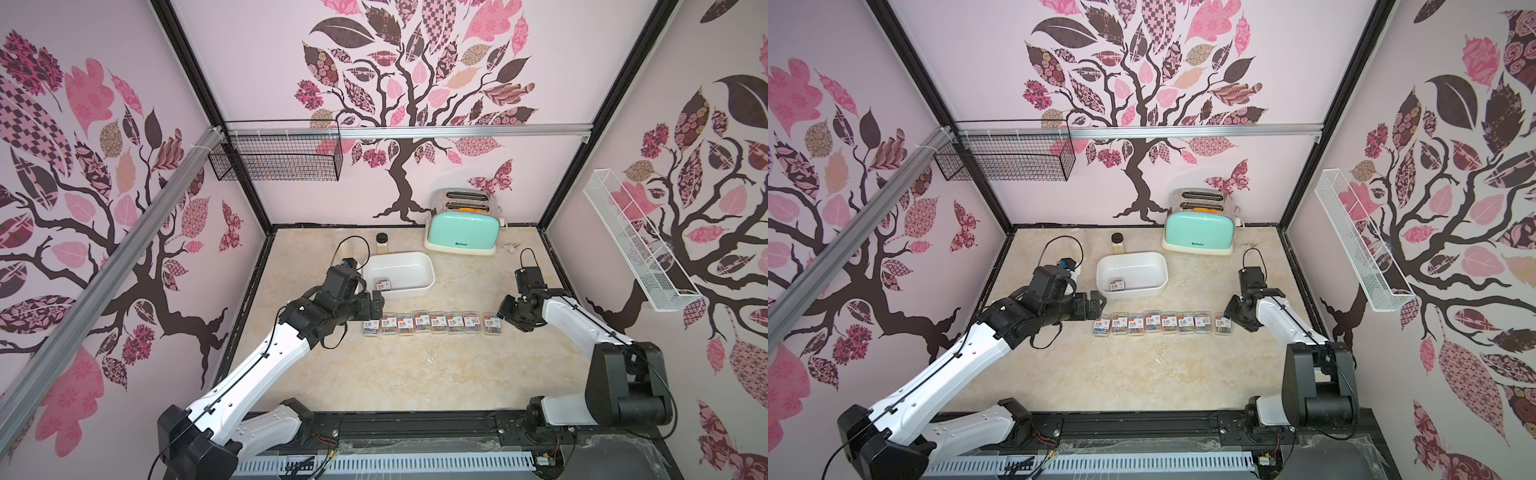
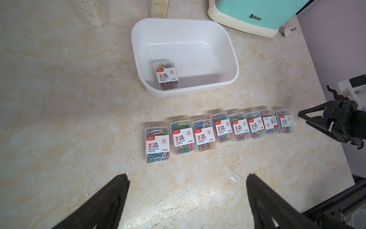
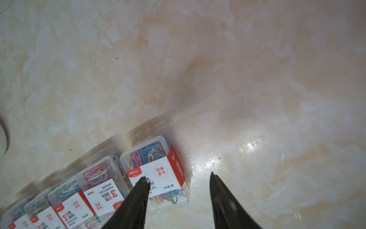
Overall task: Take the paper clips out of the storage box
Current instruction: Adjust the boxed paper clips at the center of the board.
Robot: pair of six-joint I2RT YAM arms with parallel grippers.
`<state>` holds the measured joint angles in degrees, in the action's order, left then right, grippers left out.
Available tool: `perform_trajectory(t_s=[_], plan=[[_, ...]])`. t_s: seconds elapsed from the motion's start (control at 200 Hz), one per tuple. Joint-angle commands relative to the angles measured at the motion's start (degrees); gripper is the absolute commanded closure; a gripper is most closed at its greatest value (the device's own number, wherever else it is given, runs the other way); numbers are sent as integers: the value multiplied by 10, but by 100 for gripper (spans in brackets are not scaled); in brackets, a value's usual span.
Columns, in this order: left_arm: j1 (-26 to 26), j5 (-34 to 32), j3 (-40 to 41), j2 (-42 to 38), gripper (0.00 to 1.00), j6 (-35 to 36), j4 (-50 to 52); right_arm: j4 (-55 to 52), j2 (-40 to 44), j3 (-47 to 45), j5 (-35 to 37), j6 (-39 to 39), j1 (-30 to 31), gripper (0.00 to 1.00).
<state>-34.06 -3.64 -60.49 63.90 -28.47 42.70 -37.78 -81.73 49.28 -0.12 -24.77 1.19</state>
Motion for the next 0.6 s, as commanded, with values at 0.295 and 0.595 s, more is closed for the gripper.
perform_trajectory(t_s=[0.295,0.595], plan=[[-1,-14,0,-17,2,-1,5,13,-49,-2,33,1,-5,47],[-1,-10,0,-15,2,-1,2,26,-50,-23,11,-6,-4,47]])
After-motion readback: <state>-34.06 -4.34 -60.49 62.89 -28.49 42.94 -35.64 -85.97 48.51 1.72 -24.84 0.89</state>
